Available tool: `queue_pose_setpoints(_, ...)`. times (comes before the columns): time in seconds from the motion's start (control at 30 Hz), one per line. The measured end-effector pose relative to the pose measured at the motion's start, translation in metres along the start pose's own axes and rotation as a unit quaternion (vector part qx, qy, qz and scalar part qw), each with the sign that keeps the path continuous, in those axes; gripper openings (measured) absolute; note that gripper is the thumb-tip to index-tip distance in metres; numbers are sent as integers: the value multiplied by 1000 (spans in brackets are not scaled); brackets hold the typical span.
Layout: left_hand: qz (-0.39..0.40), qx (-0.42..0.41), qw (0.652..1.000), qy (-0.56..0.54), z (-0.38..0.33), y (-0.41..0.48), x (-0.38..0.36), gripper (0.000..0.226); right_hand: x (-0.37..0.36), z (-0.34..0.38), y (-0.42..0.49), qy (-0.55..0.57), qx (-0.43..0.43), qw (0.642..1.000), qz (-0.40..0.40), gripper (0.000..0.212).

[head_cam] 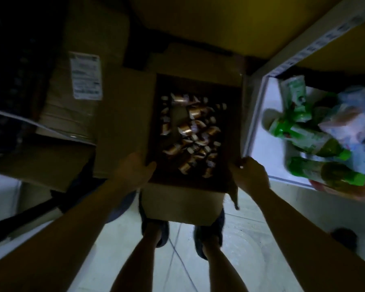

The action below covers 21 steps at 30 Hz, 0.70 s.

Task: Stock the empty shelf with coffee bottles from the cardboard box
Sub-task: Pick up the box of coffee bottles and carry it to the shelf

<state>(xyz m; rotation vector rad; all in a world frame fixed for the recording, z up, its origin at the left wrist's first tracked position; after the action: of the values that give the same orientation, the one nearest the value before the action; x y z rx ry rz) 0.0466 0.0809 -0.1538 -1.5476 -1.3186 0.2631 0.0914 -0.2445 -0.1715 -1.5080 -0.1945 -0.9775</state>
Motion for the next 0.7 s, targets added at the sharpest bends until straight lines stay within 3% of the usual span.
queue_pose_setpoints(0.17,-148,107,983,-3,71,11,83,69,-21,30,-3,-19,-11,1000,7,43)
queue_pose_setpoints(0.23,-148,137,979,-38,94,21,97,76,-28,37,-5,-10,-10,1000,13,43)
queue_pose_setpoints(0.37,-67,136,974,-166,109,43,87,90,-31,39,-5,-23,-13,999,18,41)
queue_pose_setpoints(0.5,-119,117,966,-197,104,45,86,72,-18,36,-10,-46,-13,998,29,31)
queue_pose_setpoints(0.7,-55,100,993,-29,53,47,49,48,0,25,-12,-70,-41,996,42,57)
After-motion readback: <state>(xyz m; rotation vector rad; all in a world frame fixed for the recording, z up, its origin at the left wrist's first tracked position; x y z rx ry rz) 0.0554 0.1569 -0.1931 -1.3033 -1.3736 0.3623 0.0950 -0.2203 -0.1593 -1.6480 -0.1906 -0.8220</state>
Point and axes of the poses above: each hand's wrist, its own y-axis towards the middle knuckle, its own x-axis out of the back of the hand, z = x × y, the point moved 8 cm from there along y, towards the middle knuckle, and after that the axes turned 3 degrees about -y, right-handed, at the moved point
